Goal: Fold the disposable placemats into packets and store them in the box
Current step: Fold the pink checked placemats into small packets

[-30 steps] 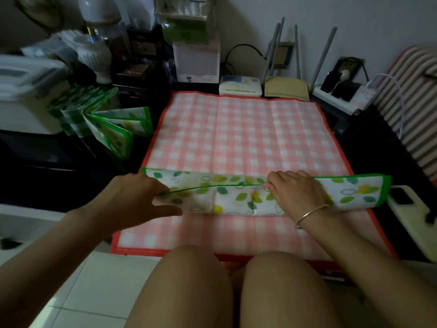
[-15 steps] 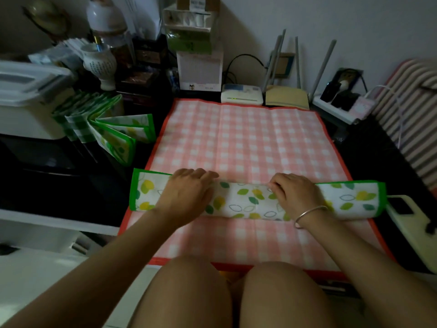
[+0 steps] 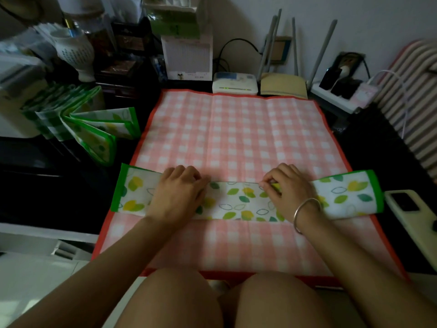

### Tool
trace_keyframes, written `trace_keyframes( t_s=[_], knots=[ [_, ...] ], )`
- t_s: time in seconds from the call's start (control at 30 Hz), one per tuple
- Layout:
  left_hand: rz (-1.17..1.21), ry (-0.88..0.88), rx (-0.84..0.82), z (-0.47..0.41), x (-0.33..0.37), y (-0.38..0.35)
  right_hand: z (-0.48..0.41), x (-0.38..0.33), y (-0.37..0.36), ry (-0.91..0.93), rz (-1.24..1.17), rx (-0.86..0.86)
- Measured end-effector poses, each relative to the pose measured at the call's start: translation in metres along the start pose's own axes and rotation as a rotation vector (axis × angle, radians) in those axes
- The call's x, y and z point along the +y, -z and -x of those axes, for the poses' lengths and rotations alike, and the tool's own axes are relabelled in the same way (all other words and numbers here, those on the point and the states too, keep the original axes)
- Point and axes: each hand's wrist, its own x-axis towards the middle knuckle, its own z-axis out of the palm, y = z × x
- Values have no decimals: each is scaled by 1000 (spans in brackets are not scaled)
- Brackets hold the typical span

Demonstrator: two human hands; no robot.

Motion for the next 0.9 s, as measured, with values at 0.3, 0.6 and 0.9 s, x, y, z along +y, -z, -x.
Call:
trace_keyframes(
  t_s=[0.3, 0.6, 0.9],
  knots=[
    [147, -229, -216, -2, 33, -21, -3, -1, -1, 27, 9, -7],
    [97, -243, -191, 0, 32, -26, 37, 1, 14, 220, 237, -377],
    [208, -171, -220, -2, 34, -19, 55, 84, 40, -79, 249, -410]
  ],
)
